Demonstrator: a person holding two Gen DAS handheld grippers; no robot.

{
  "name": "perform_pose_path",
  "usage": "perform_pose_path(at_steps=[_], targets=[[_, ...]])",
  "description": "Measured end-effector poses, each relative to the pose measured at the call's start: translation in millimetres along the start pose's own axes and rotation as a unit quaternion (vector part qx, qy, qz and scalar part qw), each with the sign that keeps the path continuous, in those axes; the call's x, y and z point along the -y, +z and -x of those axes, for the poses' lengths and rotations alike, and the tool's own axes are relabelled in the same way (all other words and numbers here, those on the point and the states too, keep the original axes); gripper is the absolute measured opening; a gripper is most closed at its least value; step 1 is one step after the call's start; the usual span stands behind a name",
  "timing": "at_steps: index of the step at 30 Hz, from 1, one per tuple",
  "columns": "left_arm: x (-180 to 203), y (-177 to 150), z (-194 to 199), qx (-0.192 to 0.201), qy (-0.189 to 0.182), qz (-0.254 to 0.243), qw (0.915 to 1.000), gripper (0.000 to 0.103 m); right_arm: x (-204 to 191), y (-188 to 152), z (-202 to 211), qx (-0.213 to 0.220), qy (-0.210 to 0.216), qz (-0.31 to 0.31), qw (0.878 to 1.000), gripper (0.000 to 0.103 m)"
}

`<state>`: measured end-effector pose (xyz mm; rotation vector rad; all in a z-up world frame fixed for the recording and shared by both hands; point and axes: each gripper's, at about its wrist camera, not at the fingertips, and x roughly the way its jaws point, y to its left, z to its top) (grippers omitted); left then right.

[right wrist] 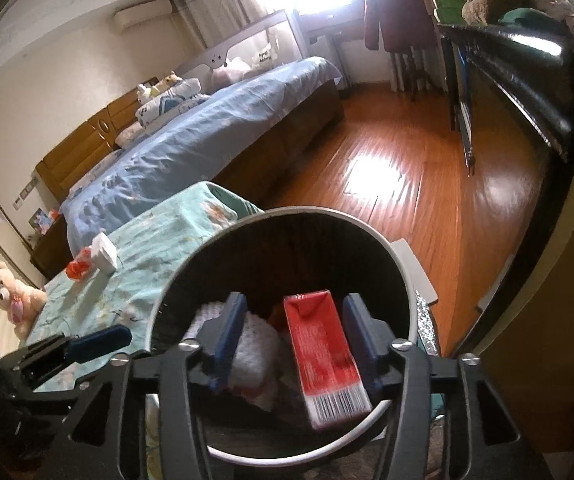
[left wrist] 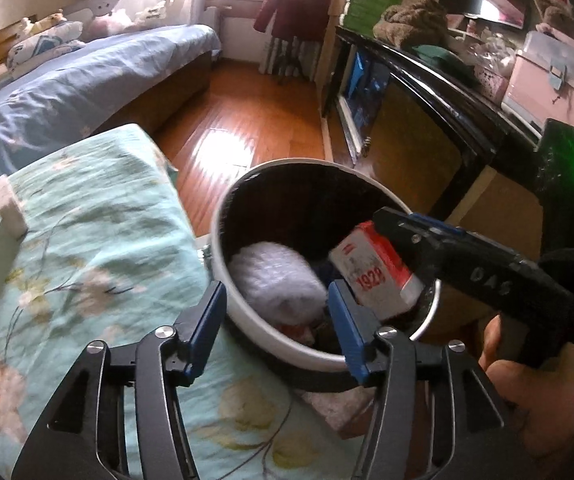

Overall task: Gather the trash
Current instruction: 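Open both tools to drop the foam sleeve and carton into the bin, then move both open tools back toward the tissue box and orange bag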

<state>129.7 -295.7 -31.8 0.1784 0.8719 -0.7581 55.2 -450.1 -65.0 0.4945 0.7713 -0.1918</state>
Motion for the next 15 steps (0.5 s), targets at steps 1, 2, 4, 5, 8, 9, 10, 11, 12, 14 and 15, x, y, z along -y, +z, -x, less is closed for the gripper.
perform_pose_path(at_steps=[1, 2, 4, 5, 8, 9, 10, 11, 12, 14, 15], targets=[[-4, -2, 3, 0.003, 0.008, 0.003, 1.0, 0.059, -2, 0, 3, 0.005, 0.002, 0.001, 1.0, 0.064], [-7, -5, 6, 0.007, 0.014, 0.005, 0.9999, 0.059, -4, 0, 5, 0.009, 0.004, 0.002, 1.0, 0.066], [-17, -12, 15, 0.016, 0.027, 0.012, 0.9994, 0.061, -9, 1, 9, 0.016, 0.009, 0.004, 1.0, 0.072], [-22, -14, 17, 0.018, 0.031, 0.017, 0.9992, 0.061, -13, 2, 11, 0.021, 0.013, 0.006, 1.0, 0.072], [-40, -24, 26, 0.024, 0.043, 0.037, 0.9981, 0.061, -24, 2, 14, 0.027, 0.023, 0.011, 0.999, 0.078], [-48, -28, 29, 0.025, 0.047, 0.046, 0.9975, 0.061, -29, 2, 13, 0.028, 0.026, 0.013, 0.999, 0.078], [-54, -31, 31, 0.025, 0.05, 0.054, 0.997, 0.061, -34, 2, 13, 0.028, 0.031, 0.016, 0.999, 0.078], [-62, -35, 34, 0.026, 0.053, 0.063, 0.9963, 0.061, -39, 1, 12, 0.027, 0.035, 0.02, 0.999, 0.078], [-68, -38, 37, 0.027, 0.056, 0.069, 0.9957, 0.061, -44, 0, 12, 0.026, 0.038, 0.023, 0.999, 0.079], [-80, -44, 43, 0.03, 0.063, 0.081, 0.9943, 0.061, -55, -1, 9, 0.022, 0.045, 0.03, 0.998, 0.079], [-88, -48, 46, 0.032, 0.066, 0.089, 0.9934, 0.061, -60, -3, 8, 0.021, 0.048, 0.033, 0.998, 0.079]])
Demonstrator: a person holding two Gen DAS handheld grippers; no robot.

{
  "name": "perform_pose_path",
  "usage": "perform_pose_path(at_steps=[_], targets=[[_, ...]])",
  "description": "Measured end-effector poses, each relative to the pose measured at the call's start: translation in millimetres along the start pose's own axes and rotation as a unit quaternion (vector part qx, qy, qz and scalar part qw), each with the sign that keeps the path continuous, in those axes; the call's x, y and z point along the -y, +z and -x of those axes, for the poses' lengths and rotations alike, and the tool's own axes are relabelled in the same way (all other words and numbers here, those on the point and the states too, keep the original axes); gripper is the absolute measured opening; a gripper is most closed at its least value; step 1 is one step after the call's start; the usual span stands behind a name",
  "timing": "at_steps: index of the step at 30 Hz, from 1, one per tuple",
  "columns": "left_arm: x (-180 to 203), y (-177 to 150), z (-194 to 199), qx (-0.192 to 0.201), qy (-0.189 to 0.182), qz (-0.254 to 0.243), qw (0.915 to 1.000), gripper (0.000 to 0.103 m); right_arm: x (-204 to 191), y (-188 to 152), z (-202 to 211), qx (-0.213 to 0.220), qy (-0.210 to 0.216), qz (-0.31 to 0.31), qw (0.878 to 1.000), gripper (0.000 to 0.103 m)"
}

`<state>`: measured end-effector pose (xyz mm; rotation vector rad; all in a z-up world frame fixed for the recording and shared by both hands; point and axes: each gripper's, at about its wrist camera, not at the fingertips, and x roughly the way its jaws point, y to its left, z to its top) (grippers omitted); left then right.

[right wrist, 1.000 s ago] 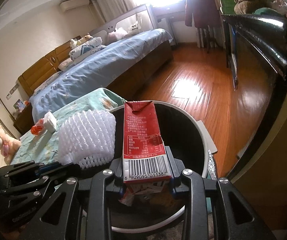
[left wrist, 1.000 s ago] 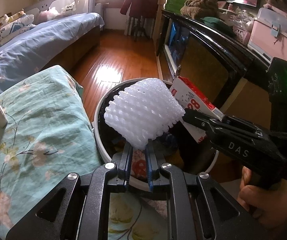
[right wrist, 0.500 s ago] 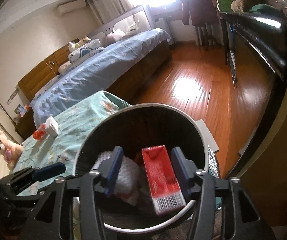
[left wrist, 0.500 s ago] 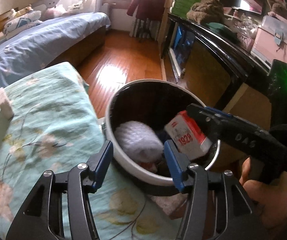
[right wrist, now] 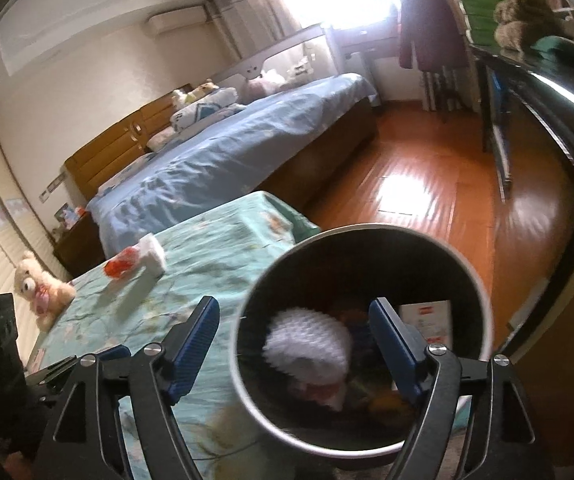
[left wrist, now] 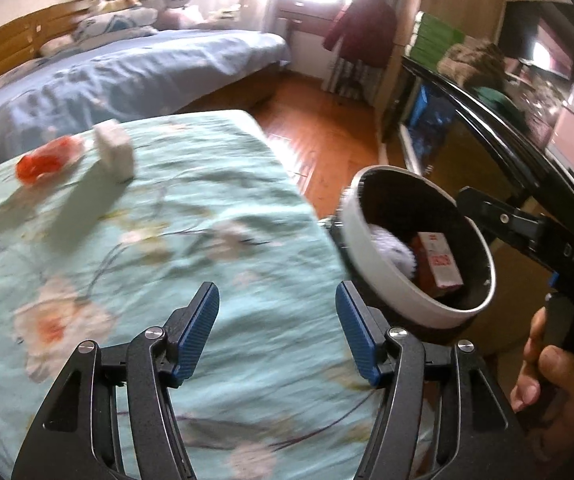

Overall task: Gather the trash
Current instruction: 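Move both open tools back toward the tissue box and orange bag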

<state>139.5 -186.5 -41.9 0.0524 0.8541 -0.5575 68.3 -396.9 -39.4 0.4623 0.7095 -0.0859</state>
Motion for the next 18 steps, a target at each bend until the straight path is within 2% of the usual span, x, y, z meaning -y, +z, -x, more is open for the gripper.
perform_pose_path(at_steps=[12, 18], targets=[[-87, -20, 15, -0.001, 0.027, 0.107, 0.9939, 0.063, -65, -13, -24, -0.027, 0.044, 0.041, 0.998, 0.082], [-126, -29, 30, 0.032, 0.065, 0.141, 0.9873, 0.07, -95, -19, -40, -0.045, 0.062, 0.06, 0.995, 0.082]])
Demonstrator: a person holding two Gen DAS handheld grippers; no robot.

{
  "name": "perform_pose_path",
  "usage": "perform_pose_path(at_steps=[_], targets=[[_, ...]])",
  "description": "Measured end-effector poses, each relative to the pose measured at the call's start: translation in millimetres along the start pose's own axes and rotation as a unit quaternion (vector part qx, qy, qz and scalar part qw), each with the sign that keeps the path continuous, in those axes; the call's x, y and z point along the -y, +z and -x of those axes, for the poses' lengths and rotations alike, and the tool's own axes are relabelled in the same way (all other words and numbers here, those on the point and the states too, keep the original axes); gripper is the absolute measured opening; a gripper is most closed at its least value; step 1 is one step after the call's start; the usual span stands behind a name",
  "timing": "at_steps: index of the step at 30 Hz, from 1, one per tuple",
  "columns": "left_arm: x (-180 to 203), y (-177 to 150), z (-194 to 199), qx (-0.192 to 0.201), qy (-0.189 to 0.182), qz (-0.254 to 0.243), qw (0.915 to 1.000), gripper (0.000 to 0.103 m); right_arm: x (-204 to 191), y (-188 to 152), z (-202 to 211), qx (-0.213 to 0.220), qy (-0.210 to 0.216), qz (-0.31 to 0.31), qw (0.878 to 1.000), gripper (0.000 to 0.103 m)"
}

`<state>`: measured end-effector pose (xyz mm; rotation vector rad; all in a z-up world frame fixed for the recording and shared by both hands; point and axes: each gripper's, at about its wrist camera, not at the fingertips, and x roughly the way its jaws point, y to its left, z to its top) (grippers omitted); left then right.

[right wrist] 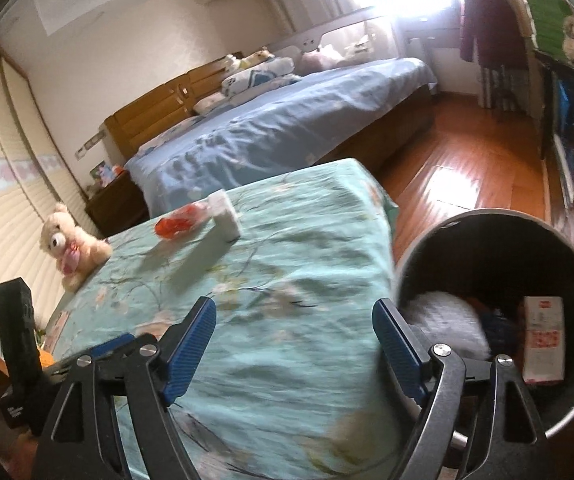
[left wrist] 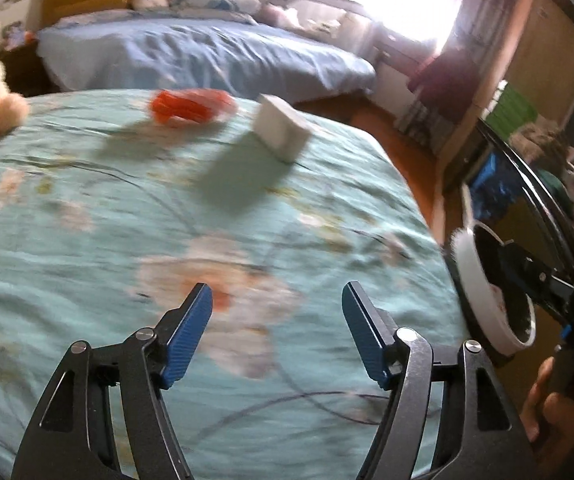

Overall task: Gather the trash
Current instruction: 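Move both open tools back toward the tissue box and orange bag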

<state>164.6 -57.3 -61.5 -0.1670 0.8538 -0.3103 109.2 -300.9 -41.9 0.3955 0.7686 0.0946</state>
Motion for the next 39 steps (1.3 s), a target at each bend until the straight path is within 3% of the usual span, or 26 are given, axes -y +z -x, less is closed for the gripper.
perform_pose_path(at_steps=[9, 21, 32, 39], targets=[[-50, 10, 4, 0.031, 0.059, 0.022, 0.9975, 0.075, -39, -1, -38, -0.019, 0.027, 0.031, 0.999, 0.082], [-88, 42, -29, 0.018, 0.114, 0.003, 0.9933, 0.075, -67, 9, -104, -0.046, 0.034, 0.065, 0.996, 0.082], [-104, 90, -72, 0.008, 0.119, -0.013, 0.9928, 0.075, -78, 36, -162, -0.069, 0.037, 0.085, 0.993, 0.082], [-109, 122, -99, 0.01, 0.095, -0.025, 0.9951, 0.075, -72, 56, -191, -0.078, 0.035, 0.055, 0.995, 0.082]])
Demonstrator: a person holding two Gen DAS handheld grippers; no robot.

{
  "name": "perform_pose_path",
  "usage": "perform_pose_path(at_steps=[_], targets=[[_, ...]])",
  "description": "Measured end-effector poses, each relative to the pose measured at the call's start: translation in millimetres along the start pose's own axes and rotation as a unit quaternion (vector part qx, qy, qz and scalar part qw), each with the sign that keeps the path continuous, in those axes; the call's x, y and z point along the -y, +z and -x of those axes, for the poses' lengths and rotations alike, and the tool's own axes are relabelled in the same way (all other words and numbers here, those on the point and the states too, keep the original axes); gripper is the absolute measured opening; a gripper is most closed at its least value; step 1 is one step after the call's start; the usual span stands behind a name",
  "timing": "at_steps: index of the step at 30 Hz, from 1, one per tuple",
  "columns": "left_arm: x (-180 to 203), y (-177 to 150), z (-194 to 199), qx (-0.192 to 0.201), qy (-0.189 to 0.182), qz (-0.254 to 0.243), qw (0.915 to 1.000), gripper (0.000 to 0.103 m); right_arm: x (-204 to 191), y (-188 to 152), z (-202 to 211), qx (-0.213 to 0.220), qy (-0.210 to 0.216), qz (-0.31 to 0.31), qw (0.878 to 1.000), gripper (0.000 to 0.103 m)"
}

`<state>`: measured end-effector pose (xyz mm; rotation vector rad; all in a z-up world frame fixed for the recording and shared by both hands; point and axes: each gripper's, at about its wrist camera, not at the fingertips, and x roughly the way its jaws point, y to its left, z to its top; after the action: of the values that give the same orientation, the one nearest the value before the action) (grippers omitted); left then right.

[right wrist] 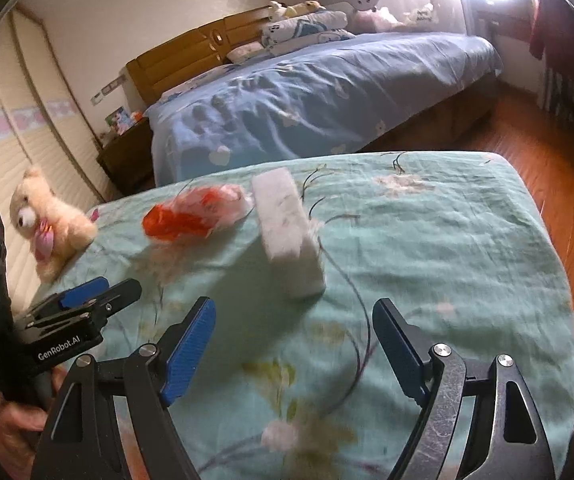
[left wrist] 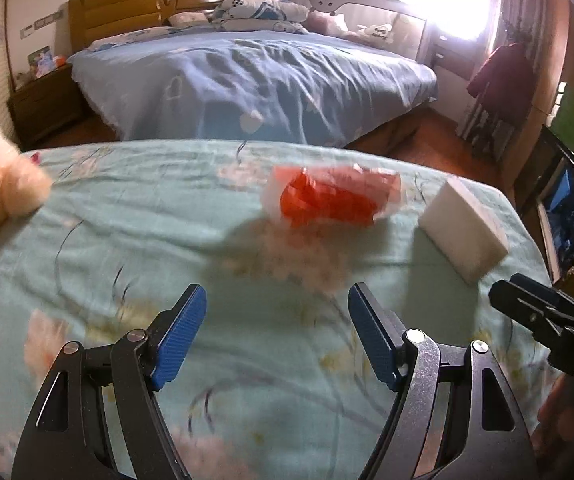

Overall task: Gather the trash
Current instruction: 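Move both open tools back toward the tissue box and orange bag, then grasp the orange plastic bag with the left tool while the right tool grasps the white tissue box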

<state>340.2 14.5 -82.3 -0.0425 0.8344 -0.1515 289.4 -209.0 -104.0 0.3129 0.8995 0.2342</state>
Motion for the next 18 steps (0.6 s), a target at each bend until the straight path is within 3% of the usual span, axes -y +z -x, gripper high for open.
perform_pose_path(at_steps=[8, 11, 12, 13, 15, 18], targets=[[-7, 31, -20, 0.021, -0.042, -0.012, 0.9988, 0.074, -6, 16, -23, 0.004, -0.019, 0.017, 1.0, 0.078], [-5, 37, -26, 0.021, -0.06, -0.021, 0.9977, 0.056, -3, 17, -30, -0.004, -0.022, 0.007, 1.0, 0.058], [-4, 38, -30, 0.016, -0.069, -0.025, 0.9972, 0.042, -2, 19, -30, -0.005, -0.023, 0.004, 1.0, 0.049], [-3, 38, -33, 0.01, -0.077, -0.028, 0.9966, 0.036, 0, 19, -31, -0.005, -0.026, 0.0, 1.0, 0.039], [1, 37, -33, 0.01, -0.078, -0.037, 0.9962, 0.03, 1, 20, -31, -0.001, -0.024, -0.006, 1.0, 0.032], [10, 35, -31, 0.014, -0.084, -0.058, 0.9947, 0.022, -2, 18, -26, 0.011, -0.031, -0.003, 0.999, 0.03]])
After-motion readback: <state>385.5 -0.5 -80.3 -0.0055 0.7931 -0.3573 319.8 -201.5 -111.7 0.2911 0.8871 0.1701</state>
